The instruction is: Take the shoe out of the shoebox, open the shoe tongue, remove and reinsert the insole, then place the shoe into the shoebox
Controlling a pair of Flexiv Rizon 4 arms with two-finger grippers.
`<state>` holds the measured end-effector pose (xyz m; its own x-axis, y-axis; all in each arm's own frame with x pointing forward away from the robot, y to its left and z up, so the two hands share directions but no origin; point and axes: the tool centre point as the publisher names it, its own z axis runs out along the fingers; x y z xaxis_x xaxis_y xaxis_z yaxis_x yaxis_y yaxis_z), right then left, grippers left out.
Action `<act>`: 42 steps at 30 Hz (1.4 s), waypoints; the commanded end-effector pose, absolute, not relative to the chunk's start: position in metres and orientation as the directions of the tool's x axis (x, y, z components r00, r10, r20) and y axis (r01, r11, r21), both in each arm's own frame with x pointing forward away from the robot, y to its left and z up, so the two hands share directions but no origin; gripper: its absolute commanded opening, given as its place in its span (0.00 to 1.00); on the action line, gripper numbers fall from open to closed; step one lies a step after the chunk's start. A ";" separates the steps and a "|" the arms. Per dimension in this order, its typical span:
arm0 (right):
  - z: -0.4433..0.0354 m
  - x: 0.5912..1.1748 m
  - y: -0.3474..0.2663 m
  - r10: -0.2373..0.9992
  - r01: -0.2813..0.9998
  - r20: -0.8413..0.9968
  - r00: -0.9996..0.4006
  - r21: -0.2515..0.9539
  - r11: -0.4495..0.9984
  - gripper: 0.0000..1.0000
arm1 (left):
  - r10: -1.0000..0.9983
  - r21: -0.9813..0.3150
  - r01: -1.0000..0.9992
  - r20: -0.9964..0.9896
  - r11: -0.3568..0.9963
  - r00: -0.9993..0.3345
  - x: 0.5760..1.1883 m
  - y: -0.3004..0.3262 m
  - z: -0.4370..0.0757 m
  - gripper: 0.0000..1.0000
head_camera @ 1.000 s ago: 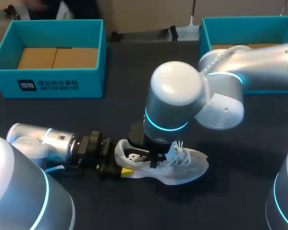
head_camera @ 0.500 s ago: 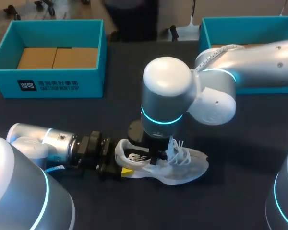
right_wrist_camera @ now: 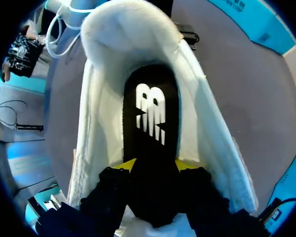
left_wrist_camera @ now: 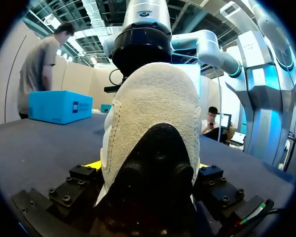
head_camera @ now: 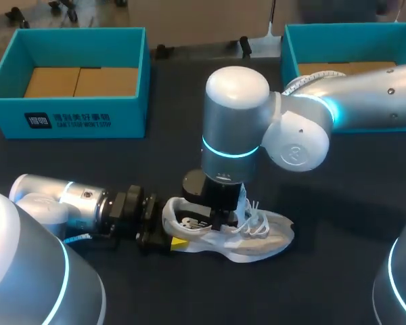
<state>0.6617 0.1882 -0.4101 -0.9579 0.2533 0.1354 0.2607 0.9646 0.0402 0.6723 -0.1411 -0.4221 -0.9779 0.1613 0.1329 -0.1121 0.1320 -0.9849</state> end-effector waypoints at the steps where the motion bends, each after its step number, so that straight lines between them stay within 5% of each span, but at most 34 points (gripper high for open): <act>1: -0.440 0.641 0.194 0.259 0.267 0.142 -0.955 0.038 0.963 0.41 | 0.156 -0.985 -0.113 0.133 0.131 -0.979 0.673 -0.139 -0.426 0.00; 8: -0.442 0.633 0.191 0.272 0.283 0.156 -0.950 0.051 0.958 0.36 | 0.156 -0.985 -0.113 0.133 0.131 -0.979 0.673 -0.139 -0.426 0.00; 9: -0.443 0.634 0.191 0.274 0.286 0.165 -0.948 0.055 0.957 0.11 | 0.156 -0.985 -0.113 0.133 0.131 -0.979 0.673 -0.139 -0.426 0.00; 10: -0.444 0.635 0.192 0.271 0.285 0.168 -0.948 0.063 0.956 0.00 | 0.156 -0.985 -0.113 0.133 0.131 -0.979 0.673 -0.139 -0.426 0.00; 42: -0.353 0.657 0.173 0.195 0.174 -0.007 -0.981 0.426 0.888 0.00 | 0.156 -0.985 -0.113 0.133 0.131 -0.979 0.673 -0.139 -0.426 0.00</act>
